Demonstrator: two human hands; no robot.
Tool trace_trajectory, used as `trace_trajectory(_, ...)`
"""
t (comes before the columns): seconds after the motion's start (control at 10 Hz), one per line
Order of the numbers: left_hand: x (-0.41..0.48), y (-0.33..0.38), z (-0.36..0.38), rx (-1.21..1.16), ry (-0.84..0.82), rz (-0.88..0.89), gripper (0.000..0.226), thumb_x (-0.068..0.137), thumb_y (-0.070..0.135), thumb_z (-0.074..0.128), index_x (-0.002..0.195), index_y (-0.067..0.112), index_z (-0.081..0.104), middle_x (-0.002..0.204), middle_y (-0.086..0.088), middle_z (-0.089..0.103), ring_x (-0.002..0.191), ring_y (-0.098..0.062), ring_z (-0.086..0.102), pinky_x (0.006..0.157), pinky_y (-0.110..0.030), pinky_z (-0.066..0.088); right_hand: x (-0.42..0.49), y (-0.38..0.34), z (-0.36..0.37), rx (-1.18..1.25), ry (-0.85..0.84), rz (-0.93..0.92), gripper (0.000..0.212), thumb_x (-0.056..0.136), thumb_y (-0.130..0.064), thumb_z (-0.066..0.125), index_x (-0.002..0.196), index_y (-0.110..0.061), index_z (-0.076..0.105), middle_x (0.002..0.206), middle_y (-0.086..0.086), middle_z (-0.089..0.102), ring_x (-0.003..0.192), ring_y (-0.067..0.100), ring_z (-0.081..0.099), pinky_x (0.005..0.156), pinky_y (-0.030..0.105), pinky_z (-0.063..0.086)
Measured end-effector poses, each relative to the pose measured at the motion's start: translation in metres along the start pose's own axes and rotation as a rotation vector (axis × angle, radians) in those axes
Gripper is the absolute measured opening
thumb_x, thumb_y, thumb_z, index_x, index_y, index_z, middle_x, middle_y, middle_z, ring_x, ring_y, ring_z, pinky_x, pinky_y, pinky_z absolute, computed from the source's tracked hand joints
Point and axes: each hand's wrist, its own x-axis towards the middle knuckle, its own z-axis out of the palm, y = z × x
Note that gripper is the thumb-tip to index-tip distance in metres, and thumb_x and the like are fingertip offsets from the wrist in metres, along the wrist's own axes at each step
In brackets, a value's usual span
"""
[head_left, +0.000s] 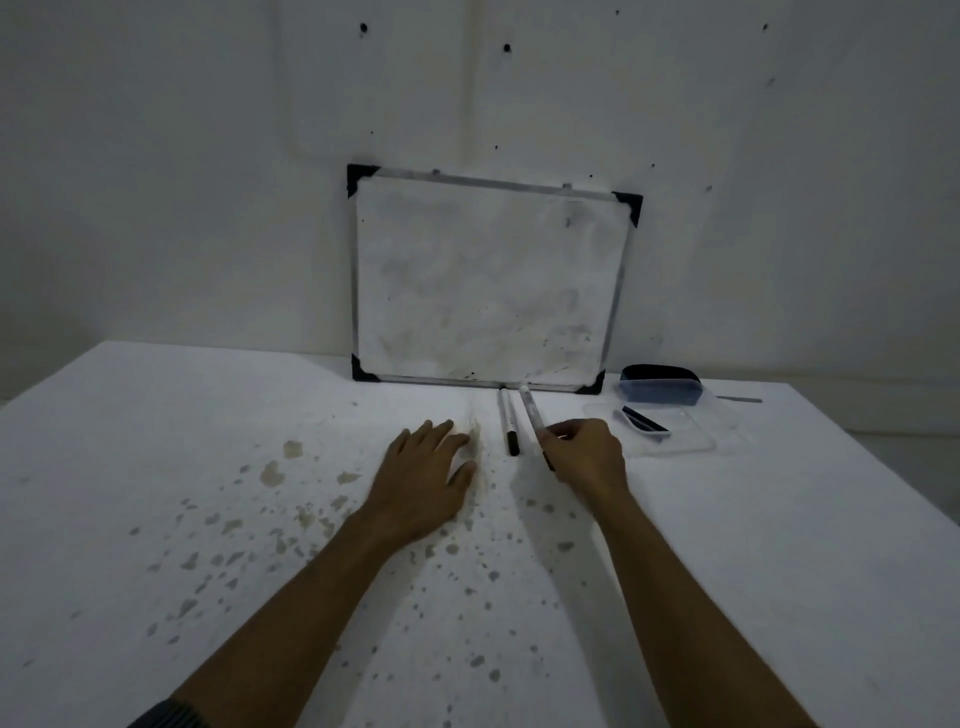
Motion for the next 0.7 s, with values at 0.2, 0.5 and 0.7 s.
trace_trajectory(0.2,0.003,-0.002,0.004,0.017,0.025,0.007,0.057,0.106,0.054,0.035,0.156,0.027,0.040,0.170,-0.003,0.031,0.158,-0.025,0.022,0.128,-0.044,0.008,0.027,-0.014,0.027,-0.088,0.041,0.068,0.022,0.085,-0.031,0.072,0.086,-0.010,0.080,0.070,0.000,0.069,0.062,0.016,0.062,0.055,0.024,0.043)
trace_trajectory(0.5,0.003,0.000,0.001,0.023,0.042,0.016,0.056,0.104,0.053,0.038,0.152,0.025,0.046,0.165,-0.004,0.039,0.153,-0.026,0.031,0.125,-0.046,0.015,0.027,-0.017,0.032,-0.106,0.031,0.089,0.029,0.085,-0.037,0.073,0.081,-0.009,0.078,0.077,0.005,0.073,0.069,0.024,0.064,0.060,0.026,0.046)
trace_trajectory(0.7,0.003,0.005,-0.008,-0.062,0.022,-0.037,0.052,0.102,0.050,0.048,0.145,0.022,0.053,0.153,-0.004,0.052,0.142,-0.026,0.045,0.118,-0.045,0.025,0.005,-0.019,0.019,0.028,0.045,0.094,0.040,0.092,-0.037,0.065,0.059,-0.015,0.062,0.057,-0.001,0.058,0.058,0.020,0.059,0.052,0.025,0.040)
